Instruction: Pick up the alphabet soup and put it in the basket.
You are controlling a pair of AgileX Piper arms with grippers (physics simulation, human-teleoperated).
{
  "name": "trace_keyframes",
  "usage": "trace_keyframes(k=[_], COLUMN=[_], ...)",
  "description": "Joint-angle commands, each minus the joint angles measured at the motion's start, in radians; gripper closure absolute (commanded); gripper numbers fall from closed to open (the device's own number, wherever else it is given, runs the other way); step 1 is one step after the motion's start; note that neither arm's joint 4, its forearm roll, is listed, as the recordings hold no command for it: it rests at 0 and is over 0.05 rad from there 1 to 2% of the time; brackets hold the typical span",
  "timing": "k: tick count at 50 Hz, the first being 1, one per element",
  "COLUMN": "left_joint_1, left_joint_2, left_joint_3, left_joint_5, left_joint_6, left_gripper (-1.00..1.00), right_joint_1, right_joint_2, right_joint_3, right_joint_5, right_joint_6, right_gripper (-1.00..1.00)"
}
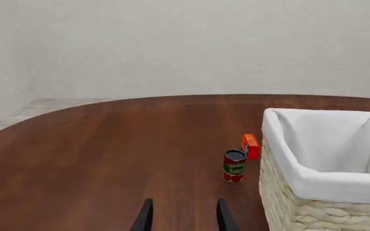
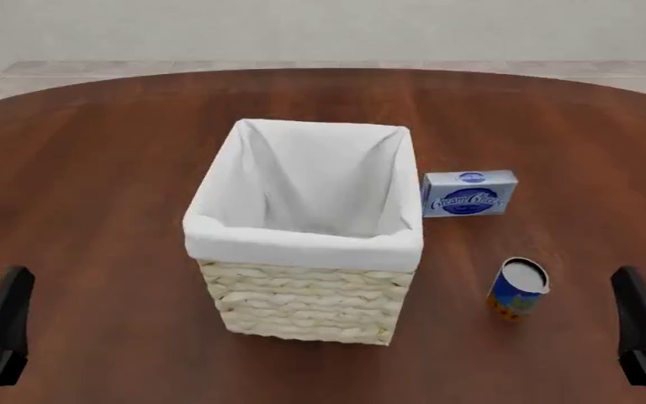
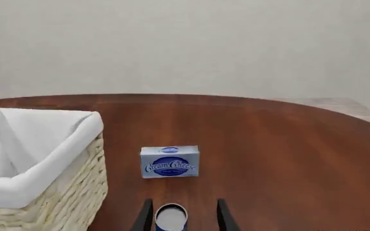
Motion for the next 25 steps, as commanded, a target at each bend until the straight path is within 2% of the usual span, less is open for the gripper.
trace_keyframes(k=[1,3,5,6,11,13,15,16,18,20,21,25], left_joint_1=[0.000,0.000,0.000,0.000,0.000,0.000,0.000,0.000,0.000,0.000,0.000,0.000], left_joint_2=[0.000,0.000,0.000,0.000,0.000,0.000,0.000,0.000,0.000,0.000,0.000,0.000], left_joint_3=[0.000,0.000,0.000,0.000,0.000,0.000,0.000,0.000,0.000,0.000,0.000,0.000], left_joint_5=[0.000,0.000,0.000,0.000,0.000,0.000,0.000,0.000,0.000,0.000,0.000,0.000], left_joint_6=[0.000,0.000,0.000,0.000,0.000,0.000,0.000,0.000,0.000,0.000,0.000,0.000], left_gripper=[-1.00,-1.00,-1.00,-1.00,-1.00,-1.00,-1.00,-1.00,-1.00,-1.00,-1.00,-1.00], right_joint_1=[0.007,0.011,0.013,0.016,0.020,0.034,0.050,0.072,0.093,0.096,0.116,0.118], right_joint_2=[0.001,0.030,0.086,0.127,0.265,0.360,0.495,0.537,0.623,0.585,0.644,0.625], right_joint_3=[-0.004,-0.002,-0.001,0.000,-0.002,-0.011,-0.047,-0.064,-0.124,-0.146,-0.164,-0.204], right_joint_5=[0.010,-0.002,-0.054,-0.088,-0.211,-0.281,-0.332,-0.344,-0.339,-0.301,-0.303,-0.256], right_joint_6=[0.001,-0.008,-0.014,-0.039,-0.054,-0.078,-0.039,-0.061,-0.092,-0.102,-0.120,-0.115], right_gripper=[-1.00,-1.00,-1.00,-1.00,-1.00,-1.00,-1.00,-1.00,-1.00,-1.00,-1.00,-1.00])
